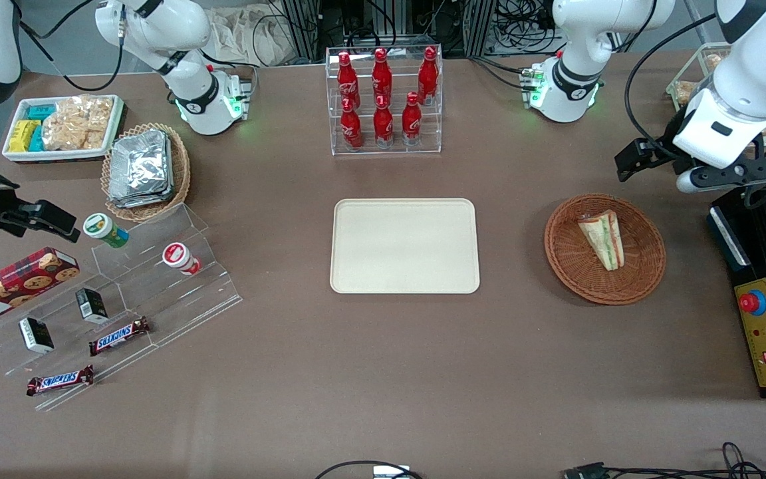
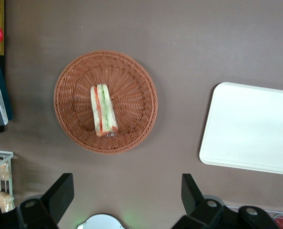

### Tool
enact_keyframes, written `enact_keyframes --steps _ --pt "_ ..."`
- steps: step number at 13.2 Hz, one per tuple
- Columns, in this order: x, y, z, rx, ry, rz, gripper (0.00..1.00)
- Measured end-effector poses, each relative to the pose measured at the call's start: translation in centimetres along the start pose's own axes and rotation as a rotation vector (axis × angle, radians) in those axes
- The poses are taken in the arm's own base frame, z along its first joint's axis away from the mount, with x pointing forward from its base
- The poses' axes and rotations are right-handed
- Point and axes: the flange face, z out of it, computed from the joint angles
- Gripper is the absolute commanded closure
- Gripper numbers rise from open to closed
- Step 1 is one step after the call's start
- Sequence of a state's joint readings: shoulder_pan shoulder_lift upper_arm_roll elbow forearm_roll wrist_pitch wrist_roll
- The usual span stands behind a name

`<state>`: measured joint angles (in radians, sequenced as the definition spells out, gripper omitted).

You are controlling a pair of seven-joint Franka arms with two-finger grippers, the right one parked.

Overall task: Place sandwich from basket to tray
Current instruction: 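Lower the open left gripper over the wrapped sandwich in the basket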

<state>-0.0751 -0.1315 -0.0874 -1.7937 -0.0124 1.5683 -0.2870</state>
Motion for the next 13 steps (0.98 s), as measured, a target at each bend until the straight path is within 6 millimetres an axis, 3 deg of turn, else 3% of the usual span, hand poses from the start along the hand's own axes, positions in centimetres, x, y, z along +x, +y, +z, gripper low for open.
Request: enact_keyframes --steps 2,6,13 --pt "0.4 -1.2 4.0 0.007 -0.030 -0.025 0.00" --pt "1.1 -4.9 14.4 0.007 -0.025 -0.090 0.00" --pt "-0.2 -8.4 29.0 0.008 0.103 -0.115 0.00"
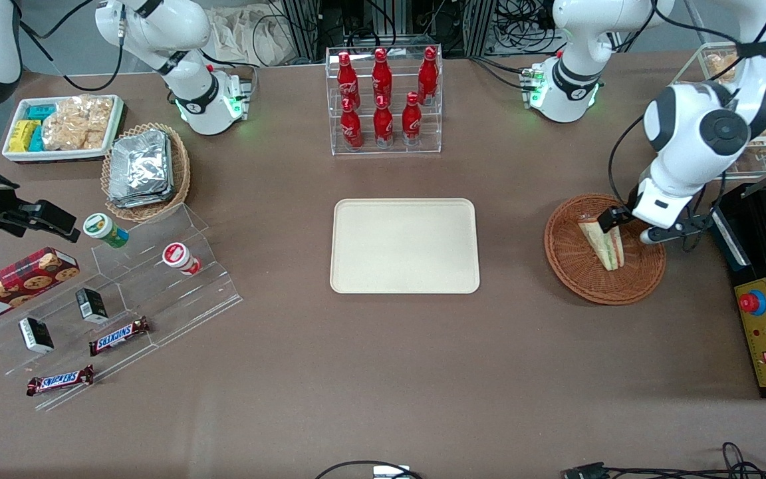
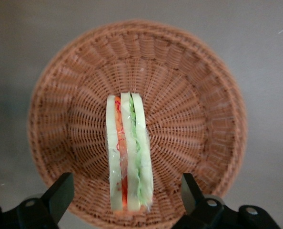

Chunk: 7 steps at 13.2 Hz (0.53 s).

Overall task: Place sandwich from basket to tray
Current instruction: 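Lower the open left gripper over the wrapped sandwich in the basket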

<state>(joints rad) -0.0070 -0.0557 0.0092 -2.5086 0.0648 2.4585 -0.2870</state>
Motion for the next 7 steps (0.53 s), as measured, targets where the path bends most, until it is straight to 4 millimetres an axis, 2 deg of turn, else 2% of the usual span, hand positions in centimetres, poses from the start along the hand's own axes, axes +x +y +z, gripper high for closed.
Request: enact_keyframes --steps 1,3,6,7 --pt "-0.3 -0.3 1.8 -0.002 -0.003 -0.006 0.00" --pt "-0.4 -0.6 4.0 0.000 -0.016 -0.012 0.00" --pt "-0.6 -0.6 5.3 0.006 -0.040 -0.011 0.00" --pt "-0.6 -0.6 5.5 0.007 -0.043 -0.010 0.09"
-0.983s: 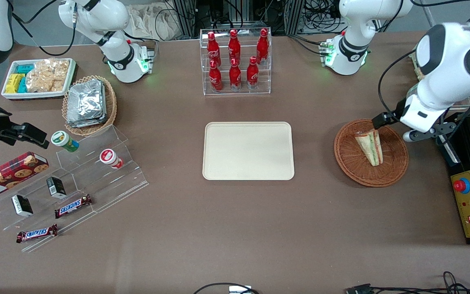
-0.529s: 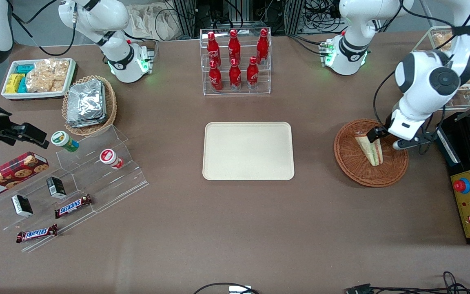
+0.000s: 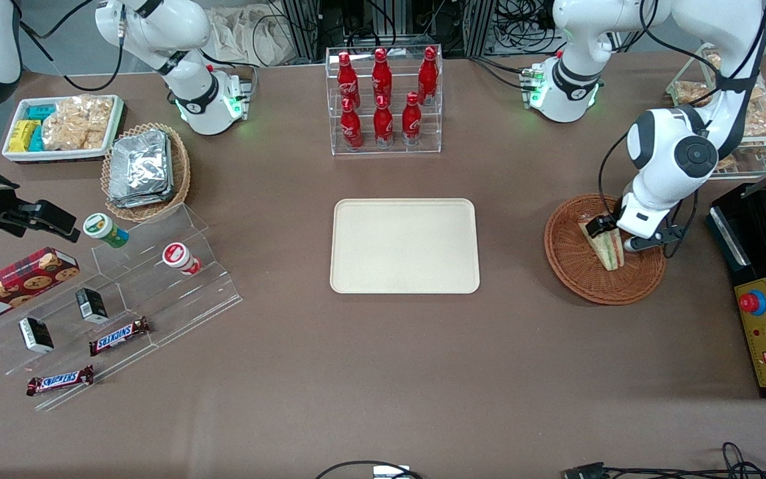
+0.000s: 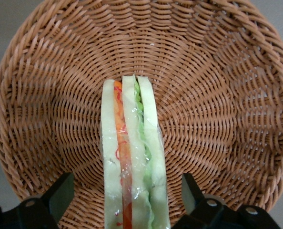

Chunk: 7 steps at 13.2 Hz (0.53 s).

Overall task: Place sandwich from basket to tray
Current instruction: 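Lower the open left gripper over the wrapped sandwich in the basket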

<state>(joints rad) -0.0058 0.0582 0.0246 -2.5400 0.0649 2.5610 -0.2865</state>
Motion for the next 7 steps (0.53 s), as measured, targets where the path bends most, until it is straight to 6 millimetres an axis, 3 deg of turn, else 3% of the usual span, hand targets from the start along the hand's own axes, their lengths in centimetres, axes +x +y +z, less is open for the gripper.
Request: enact_keyframes --steps 1,2,7 --pt "0.02 0.01 0.18 0.000 0.000 0.000 0.68" --pt "0.02 0.02 0.36 0.000 -0.001 0.001 0.99" --pt "0.04 0.04 0.56 0.000 0.000 0.001 1.00"
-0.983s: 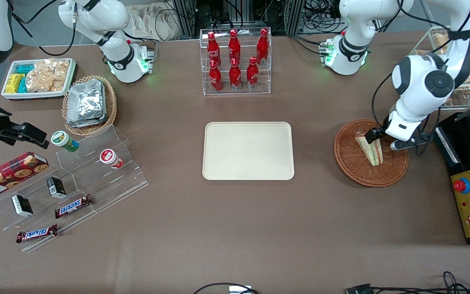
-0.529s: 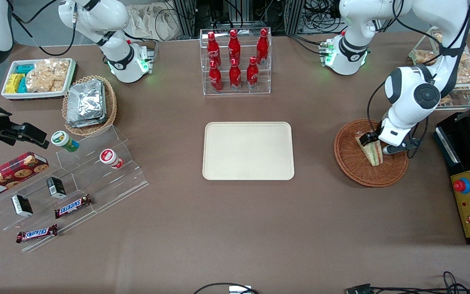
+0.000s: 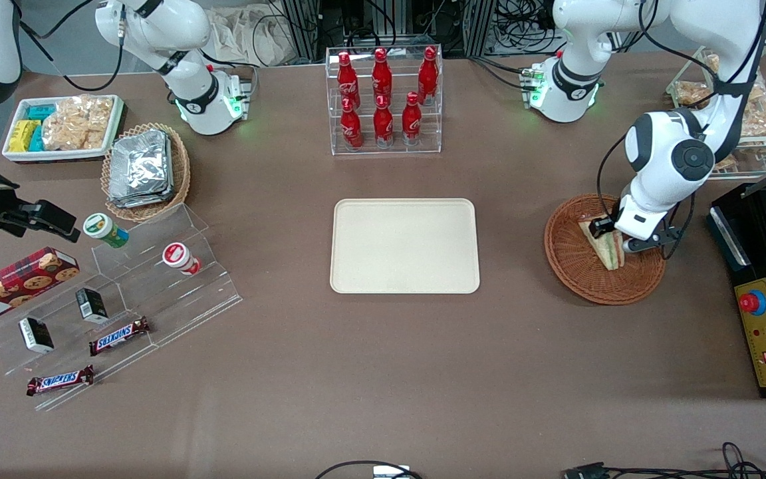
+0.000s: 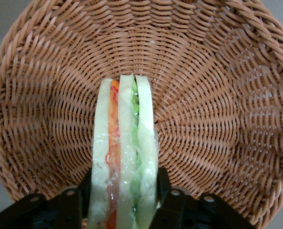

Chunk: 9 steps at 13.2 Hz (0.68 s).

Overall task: Place sandwich from basket to tray
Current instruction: 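Lower the open left gripper over the wrapped sandwich in the basket, then close the left gripper on the sandwich and lift it from the basket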

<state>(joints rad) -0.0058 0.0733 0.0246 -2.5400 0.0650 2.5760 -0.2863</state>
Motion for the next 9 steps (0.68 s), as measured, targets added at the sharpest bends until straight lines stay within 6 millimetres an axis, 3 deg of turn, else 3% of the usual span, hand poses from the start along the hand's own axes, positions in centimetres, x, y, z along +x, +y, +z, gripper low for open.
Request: enact_keyframes --steps 6,9 --pt "0.3 0.1 -0.8 -0.003 0.018 0.014 1.00" --pt "1.0 0.0 -4.0 -0.004 0.036 0.025 1.00"
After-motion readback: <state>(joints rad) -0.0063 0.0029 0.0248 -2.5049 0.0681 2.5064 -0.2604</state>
